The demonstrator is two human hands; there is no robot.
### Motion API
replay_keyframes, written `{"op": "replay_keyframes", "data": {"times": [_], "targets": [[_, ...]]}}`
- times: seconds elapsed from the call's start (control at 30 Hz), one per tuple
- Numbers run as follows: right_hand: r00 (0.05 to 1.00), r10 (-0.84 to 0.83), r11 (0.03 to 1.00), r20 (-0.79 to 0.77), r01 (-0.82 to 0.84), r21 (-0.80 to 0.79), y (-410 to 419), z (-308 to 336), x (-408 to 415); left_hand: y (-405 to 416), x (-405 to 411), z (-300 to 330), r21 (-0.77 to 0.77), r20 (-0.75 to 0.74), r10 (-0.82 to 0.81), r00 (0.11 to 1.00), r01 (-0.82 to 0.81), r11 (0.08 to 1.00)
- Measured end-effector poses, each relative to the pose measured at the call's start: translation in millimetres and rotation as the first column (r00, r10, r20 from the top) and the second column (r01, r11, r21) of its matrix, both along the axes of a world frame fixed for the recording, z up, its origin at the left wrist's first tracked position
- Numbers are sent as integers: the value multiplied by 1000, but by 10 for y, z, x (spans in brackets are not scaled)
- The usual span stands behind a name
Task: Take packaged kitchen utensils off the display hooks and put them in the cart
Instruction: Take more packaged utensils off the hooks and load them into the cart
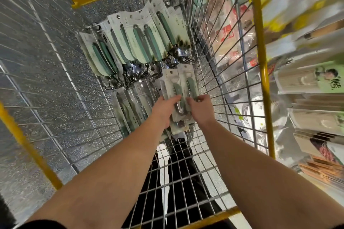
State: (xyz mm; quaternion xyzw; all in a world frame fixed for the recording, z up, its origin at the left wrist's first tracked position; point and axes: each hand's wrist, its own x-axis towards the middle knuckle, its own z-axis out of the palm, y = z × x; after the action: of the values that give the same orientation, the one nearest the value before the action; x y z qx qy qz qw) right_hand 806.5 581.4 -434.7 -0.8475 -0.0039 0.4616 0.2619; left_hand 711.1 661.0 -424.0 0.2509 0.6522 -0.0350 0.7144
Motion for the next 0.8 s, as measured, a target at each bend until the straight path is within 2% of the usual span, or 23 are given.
{"op": "replay_keyframes", "data": {"times": [0.17,0.27,0.33,0.47,0.57,0.7,0.8], "targets": [[995,-81,993,65,75,87,23,328,-95,-1,-56,345,42,28,17,999,-18,999],[995,-71,989,71,62,132,19,618,-103,-15,-129,629,40,34,17,999,-19,999],[998,-6,986,60,-4,166,17,838,-97,-36,-191,848,21,88,27,996,-29,999],[983,180,959,-26,-169,228,-46,1285,-78,-113,-395,1305,28,215,198,956,-209,978],[970,228,933,-78,-195,301,-160,1618,-118,-201,-520,1649,37,311,231,922,-255,966],[945,319,899,-77,-276,339,-376,2017,-273,-368,-653,2126,119,333,217,918,-269,956],[943,303,887,-140,-225,403,-535,2316,-366,-514,-766,2338,135,358,213,909,-276,951]]}}
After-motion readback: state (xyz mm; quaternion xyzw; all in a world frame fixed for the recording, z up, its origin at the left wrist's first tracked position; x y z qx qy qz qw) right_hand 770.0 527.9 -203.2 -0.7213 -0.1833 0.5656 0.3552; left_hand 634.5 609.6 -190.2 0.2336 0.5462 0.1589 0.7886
